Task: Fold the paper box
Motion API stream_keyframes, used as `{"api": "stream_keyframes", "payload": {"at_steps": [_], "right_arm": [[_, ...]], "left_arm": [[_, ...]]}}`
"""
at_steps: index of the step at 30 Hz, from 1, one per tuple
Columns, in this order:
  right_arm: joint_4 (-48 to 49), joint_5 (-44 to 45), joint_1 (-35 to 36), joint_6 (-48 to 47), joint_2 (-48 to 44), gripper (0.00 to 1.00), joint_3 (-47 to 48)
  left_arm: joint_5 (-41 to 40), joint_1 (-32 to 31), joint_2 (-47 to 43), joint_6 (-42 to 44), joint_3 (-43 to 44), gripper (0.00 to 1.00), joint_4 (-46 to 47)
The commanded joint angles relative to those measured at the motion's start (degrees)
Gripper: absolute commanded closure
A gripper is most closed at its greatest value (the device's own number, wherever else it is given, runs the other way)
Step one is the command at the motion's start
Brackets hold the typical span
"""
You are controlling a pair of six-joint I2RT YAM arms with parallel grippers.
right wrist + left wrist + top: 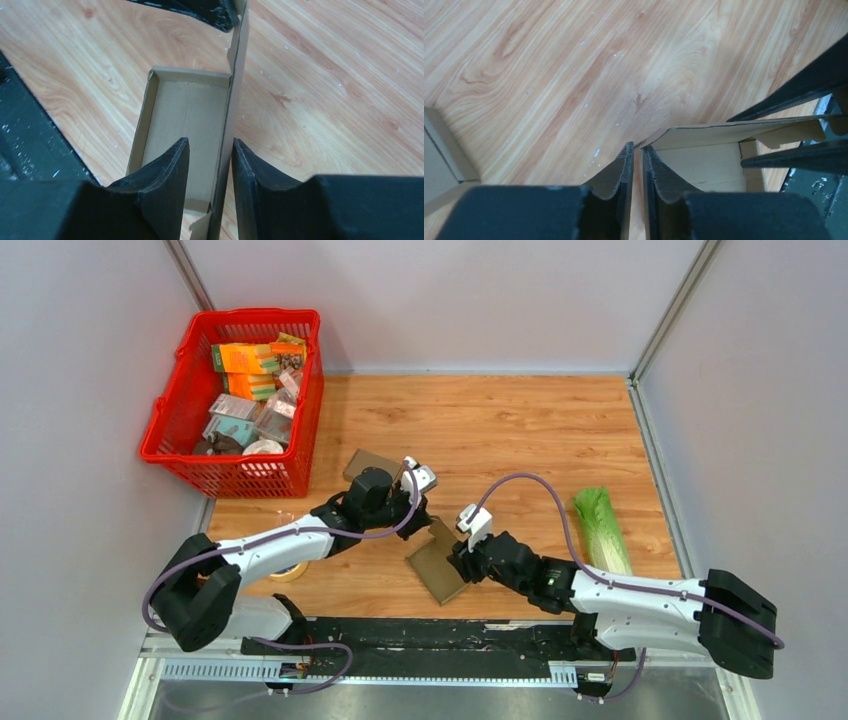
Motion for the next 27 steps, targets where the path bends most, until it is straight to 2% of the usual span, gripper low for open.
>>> {"api": "stream_keyframes", "payload": {"at_steps": [1, 3, 6, 9, 10, 13, 18, 22, 27], "right_arm": [[3.3, 7.4, -0.1, 2.0, 2.6, 0.61, 4.4], [4.0, 8.1, -0.2, 2.1, 3.7, 0.60, 4.8], [4.5, 6.1, -0.2, 0.5, 4.3, 0.60, 5.5], [3.5, 2.9, -0.2, -1.7, 3.4, 0.61, 5.2], [3.1, 1.3, -0.4, -2.6, 3.0, 0.62, 5.0], [1.3, -4.0, -1.3, -5.4, 2.1, 0.66, 5.2], [0.5, -11.0, -4.3, -8.2, 3.2, 0.75, 6.6], [0.0, -15.4, -7.8, -8.7, 5.0, 0.77, 8.5], [-0.4, -15.7, -8.1, -9.6, 7.6, 0.80, 10.1]], "left_arm": [[-3.2, -1.0, -5.0, -3.5, -2.8, 0.87, 5.6], [-5.0, -1.8, -6.5, -4.5, -5.1, 0.92, 7.9], [-6.1, -2.5, -8.8, -4.6, -6.5, 0.93, 7.5], [-7.9, -2.1, -11.4, -4.7, -6.9, 0.74, 4.7], [-7.4, -1.8, -11.8, -4.5, -6.9, 0.58, 4.1], [-5.9, -0.9, -12.9, -2.4, -6.9, 0.32, 1.7], [-2.4, -0.9, -11.1, 3.1, -4.1, 0.30, -0.5], [3.1, -0.8, -5.4, 7.5, -0.4, 0.45, -5.1], [6.8, -0.9, -2.8, 6.9, -0.8, 0.49, -2.8]]}}
